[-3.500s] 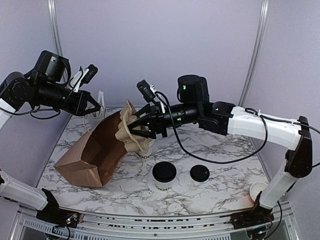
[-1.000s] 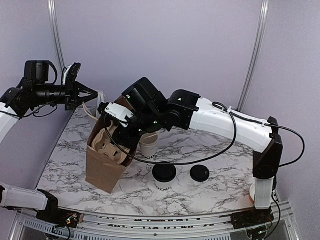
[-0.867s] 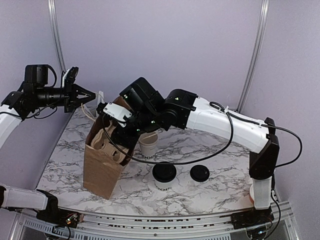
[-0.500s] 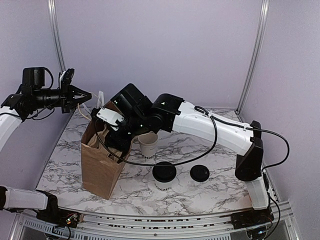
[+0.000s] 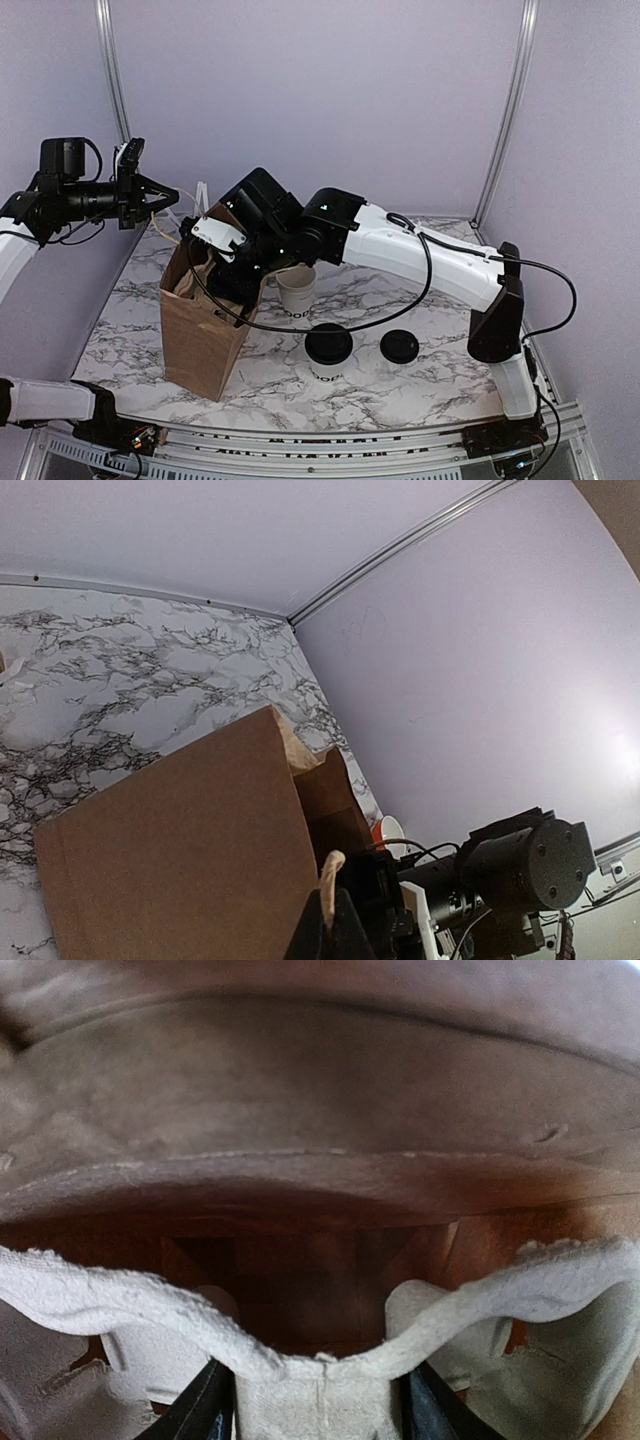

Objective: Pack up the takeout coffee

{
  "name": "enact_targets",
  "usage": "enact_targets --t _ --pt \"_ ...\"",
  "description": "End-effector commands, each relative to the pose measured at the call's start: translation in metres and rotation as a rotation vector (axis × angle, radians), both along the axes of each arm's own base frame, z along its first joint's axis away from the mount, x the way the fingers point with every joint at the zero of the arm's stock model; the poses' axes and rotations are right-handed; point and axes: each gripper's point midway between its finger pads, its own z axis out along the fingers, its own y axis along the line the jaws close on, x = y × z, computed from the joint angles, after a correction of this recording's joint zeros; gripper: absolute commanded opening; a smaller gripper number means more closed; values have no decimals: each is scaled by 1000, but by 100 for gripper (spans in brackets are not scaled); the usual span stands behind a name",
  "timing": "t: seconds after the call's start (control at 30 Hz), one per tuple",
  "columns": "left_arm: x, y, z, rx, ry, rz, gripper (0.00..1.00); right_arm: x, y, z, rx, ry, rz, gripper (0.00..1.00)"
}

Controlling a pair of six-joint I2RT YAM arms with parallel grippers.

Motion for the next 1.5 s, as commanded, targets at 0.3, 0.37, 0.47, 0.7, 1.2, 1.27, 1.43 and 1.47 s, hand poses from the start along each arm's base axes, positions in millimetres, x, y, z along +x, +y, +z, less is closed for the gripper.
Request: enact_targets --t 0.3,0.37,0.47,0.7,1.2,1.27,1.43,1.47 --pt "-6 4 -3 23 -10 6 0 -3 7 14 42 0 4 54" --pt "-6 4 -2 22 -11 4 0 -3 8 14 42 0 5 55" --pt "-7 4 -1 22 -13 5 0 -3 8 14 42 0 7 55" --pt "-7 4 -2 24 -14 5 0 -4 8 13 36 1 12 55" --pt "-6 4 -4 26 -10 6 0 -1 7 31 78 -26 1 61" --pt "-7 4 -4 25 -11 3 0 -1 8 37 97 -31 1 62" --pt "-8 3 -4 23 -13 -5 0 -1 10 54 147 -52 1 63" --pt "-8 3 -4 23 -11 -6 0 0 10 58 158 -59 0 64"
